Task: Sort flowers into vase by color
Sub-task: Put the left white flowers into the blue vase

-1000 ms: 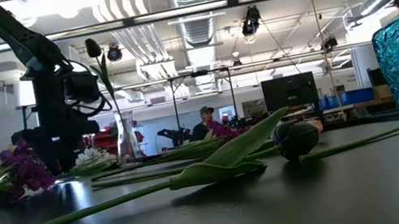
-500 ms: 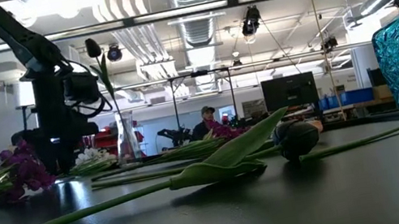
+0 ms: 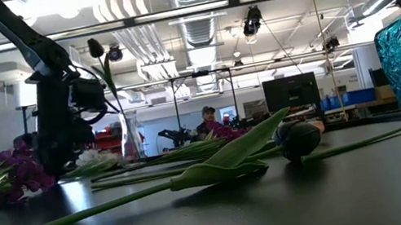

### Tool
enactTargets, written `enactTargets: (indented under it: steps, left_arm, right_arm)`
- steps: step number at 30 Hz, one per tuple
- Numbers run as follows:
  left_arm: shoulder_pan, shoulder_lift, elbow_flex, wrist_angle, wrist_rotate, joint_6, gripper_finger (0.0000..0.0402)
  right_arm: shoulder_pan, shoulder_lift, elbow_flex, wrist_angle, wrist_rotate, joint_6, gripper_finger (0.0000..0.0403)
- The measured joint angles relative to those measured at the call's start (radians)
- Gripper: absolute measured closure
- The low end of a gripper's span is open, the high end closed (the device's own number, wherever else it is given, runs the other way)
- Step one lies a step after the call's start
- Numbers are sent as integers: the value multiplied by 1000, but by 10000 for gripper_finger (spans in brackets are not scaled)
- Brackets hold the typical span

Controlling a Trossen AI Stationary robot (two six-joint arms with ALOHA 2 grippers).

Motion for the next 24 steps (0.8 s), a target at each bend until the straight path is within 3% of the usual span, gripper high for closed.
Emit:
enactTargets:
  steps: [11,24]
  left_arm:
    - [7,-67,-1,-83,10,4,400]
    - [141,-422,-1,-190,47,-42,401]
  right_arm:
    - [0,-2,0,0,0,-10,390]
    - [0,-2,0,0,0,-12,390]
